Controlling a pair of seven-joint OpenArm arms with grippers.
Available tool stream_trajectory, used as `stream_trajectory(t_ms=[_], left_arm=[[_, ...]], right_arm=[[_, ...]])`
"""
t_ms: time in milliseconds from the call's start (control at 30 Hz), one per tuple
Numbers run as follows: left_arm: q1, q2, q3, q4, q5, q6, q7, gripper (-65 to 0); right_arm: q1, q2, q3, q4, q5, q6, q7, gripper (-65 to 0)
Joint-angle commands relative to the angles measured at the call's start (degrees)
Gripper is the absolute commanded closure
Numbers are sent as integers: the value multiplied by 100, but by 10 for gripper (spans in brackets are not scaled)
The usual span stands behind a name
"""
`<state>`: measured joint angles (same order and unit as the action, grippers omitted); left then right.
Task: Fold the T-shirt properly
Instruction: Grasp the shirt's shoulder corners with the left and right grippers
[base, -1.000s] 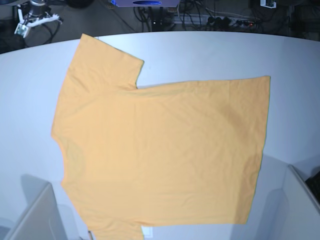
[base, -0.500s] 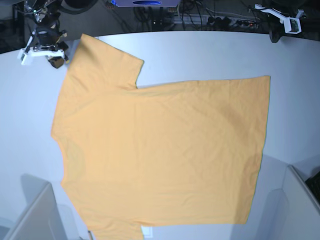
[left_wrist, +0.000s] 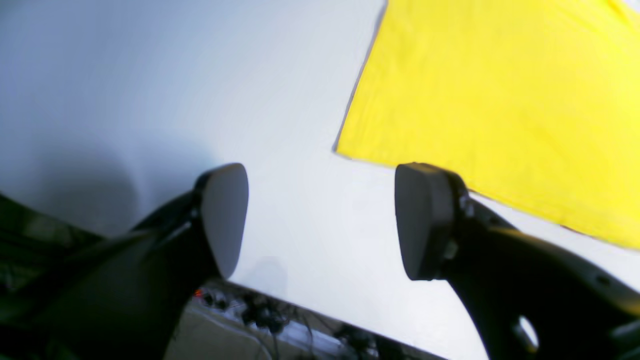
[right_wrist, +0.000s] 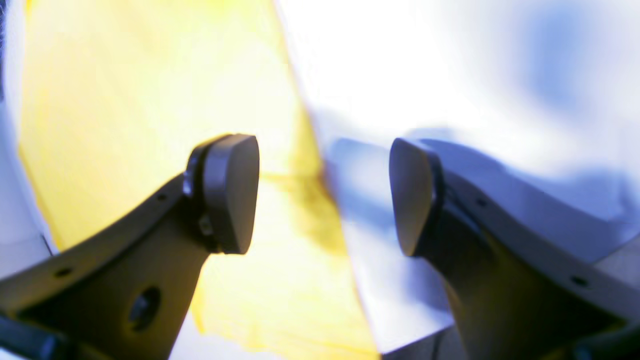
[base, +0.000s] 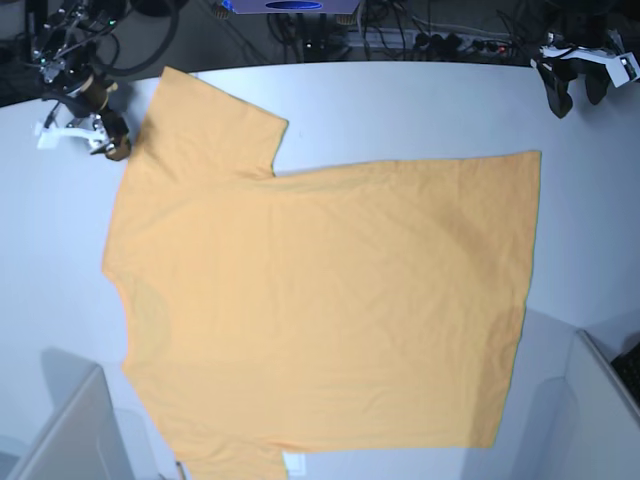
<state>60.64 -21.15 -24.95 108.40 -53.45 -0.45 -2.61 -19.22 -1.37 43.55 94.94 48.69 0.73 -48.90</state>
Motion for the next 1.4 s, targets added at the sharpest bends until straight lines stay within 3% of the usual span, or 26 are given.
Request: stream_trajectory(t_ms=[0, 167, 400, 667, 733, 833, 1133, 1367], left_arm=[[6, -52, -41, -22, -198, -91, -156, -441], [-328, -61, -41, -611, -848, -601, -139, -441], [-1251, -8, -252, -1165, -927, -619, 1514, -441], [-2209, 466, -1008, -1464, -892, -619, 2824, -441], [-2394, 475, -1079, -1517, -892, -619, 3114, -441], [-2684, 475, -1070, -1701, -892, -619, 3378, -441], [-3440, 510, -1052, -2378, -936, -619, 4019, -441], [-3765, 792, -815, -2501, -927, -619, 4397, -441]], right_arm=[[10, 88, 10, -47, 15, 10, -19, -384], [-95, 62, -140, -302, -38, 652, -142, -381], [-368, 62, -1107, -381, -29, 652, 227, -260], [-438, 62, -1159, -390, -29, 652, 429, -239], [-438, 62, -1159, -390, -29, 652, 438, -168], [-438, 62, -1159, -390, -29, 652, 420, 0], [-447, 88, -1159, -390, -29, 626, 411, 0], [-447, 88, -1159, -390, -29, 626, 411, 0]])
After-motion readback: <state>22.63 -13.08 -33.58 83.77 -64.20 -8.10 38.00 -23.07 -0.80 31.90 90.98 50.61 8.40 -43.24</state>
